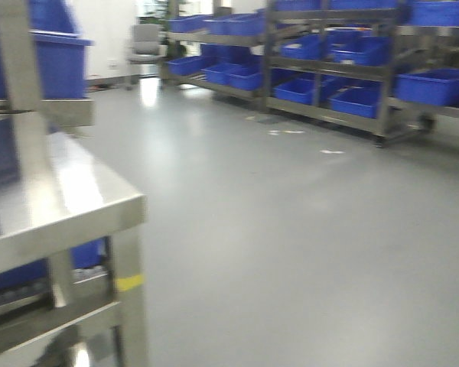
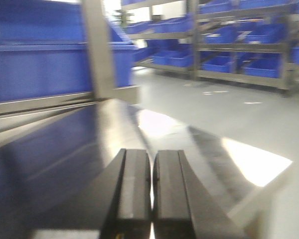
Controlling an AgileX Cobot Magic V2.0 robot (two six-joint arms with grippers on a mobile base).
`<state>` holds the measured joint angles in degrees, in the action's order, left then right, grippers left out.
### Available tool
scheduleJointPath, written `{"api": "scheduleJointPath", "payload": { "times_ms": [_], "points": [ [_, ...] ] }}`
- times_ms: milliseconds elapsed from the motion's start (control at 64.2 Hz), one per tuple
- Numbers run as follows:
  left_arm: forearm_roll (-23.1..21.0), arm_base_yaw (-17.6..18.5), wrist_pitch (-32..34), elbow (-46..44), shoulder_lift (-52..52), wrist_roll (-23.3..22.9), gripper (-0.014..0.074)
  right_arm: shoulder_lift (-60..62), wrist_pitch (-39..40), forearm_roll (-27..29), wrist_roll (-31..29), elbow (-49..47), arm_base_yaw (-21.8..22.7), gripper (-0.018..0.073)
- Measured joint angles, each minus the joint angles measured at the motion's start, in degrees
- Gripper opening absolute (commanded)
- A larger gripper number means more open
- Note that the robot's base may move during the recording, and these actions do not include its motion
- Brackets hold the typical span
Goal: Place yellow foam block on left shelf second layer
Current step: 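Drive the base away from the steel table holding the cube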
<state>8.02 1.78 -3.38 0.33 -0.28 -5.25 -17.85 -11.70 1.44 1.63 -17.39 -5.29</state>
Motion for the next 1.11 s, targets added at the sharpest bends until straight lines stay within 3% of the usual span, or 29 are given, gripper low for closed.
{"api": "scheduleJointPath", "payload": {
  "times_ms": [1106],
  "points": [
    [0.0,0.0,0.0,0.0,0.0,0.0,0.0136,0.0,0.0,0.0,0.0,0.0,0.0,0.0464]
  ]
}}
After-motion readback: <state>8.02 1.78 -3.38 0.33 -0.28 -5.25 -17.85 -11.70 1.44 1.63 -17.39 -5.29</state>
